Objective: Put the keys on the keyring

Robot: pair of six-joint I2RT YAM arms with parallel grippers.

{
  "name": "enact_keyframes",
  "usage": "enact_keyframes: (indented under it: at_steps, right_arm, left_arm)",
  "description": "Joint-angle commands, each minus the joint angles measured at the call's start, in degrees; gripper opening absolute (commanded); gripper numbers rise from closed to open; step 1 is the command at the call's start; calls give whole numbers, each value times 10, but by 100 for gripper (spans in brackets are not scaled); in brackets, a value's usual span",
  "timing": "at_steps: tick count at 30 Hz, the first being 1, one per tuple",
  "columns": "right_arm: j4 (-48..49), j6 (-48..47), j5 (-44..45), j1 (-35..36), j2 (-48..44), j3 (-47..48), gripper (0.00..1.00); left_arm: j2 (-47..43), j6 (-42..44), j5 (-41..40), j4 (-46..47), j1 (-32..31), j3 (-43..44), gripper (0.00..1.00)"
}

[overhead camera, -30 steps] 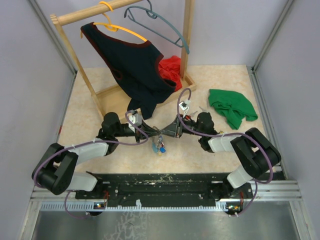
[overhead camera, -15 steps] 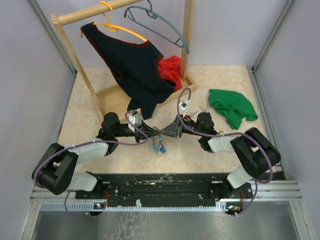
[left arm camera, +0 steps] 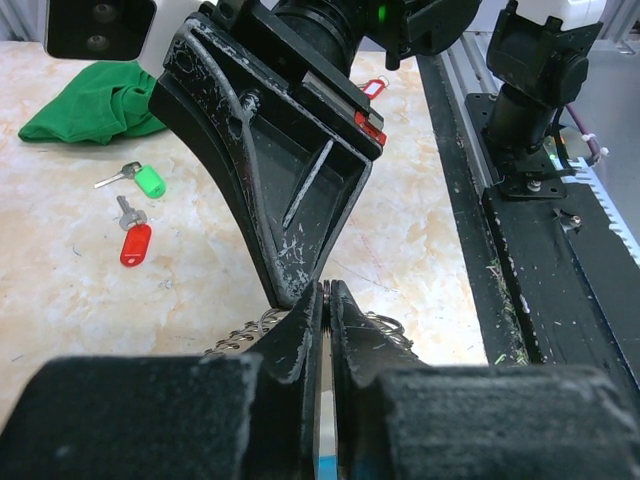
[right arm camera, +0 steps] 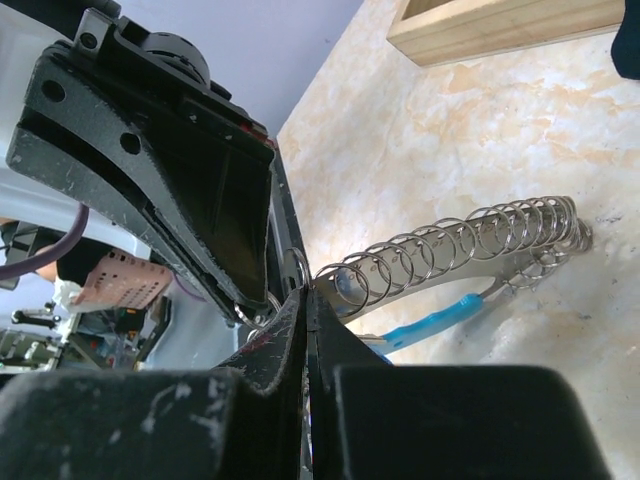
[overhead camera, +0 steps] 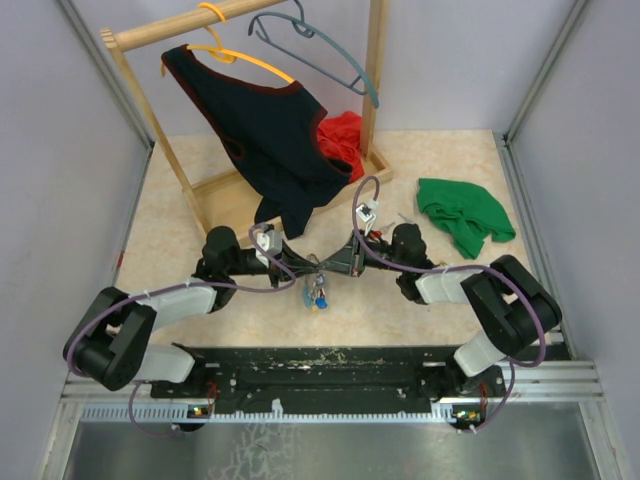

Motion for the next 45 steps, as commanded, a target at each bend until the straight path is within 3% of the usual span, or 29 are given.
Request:
enact_keyframes:
  at_steps: [1,7,16,21,24,30,36,40,45]
  right_arm:
    - [-8,-34,-6,-3,-24,25,0]
    - [-39,-64,-13,-3,-34,34,0]
    - [-69,-91,-18,-4,-36,45,0]
    - [-287,-217,55,1,-77,64,0]
    - [-414,-304,105,15,-105,81,13]
    - [-493,-368,164,53,-113,90,29]
    - [-507,-443,191,94,-64,119,34]
    - [-476,-468,175,101,-32,125,35]
    - [-514,-500,178,118,17,162,36]
  left_arm:
    - [-17,3,10,25,2,-5,13]
    - [-33,-10,-45,38,6,-21,32]
    - [-32,-81,-143,44,19,-46,36]
    - [2,-151,-150,84,19,-80,35]
    - [17,-206,-154,97,15,-101,32]
    - [-7,-189,-224,-80,-19,-77,31]
    - [-26,-195,-280,-181,-29,-71,32]
    - [-20,-205,-289,-208,-30,-67,32]
    - [4,-220,-288,-217,-30,-64,32]
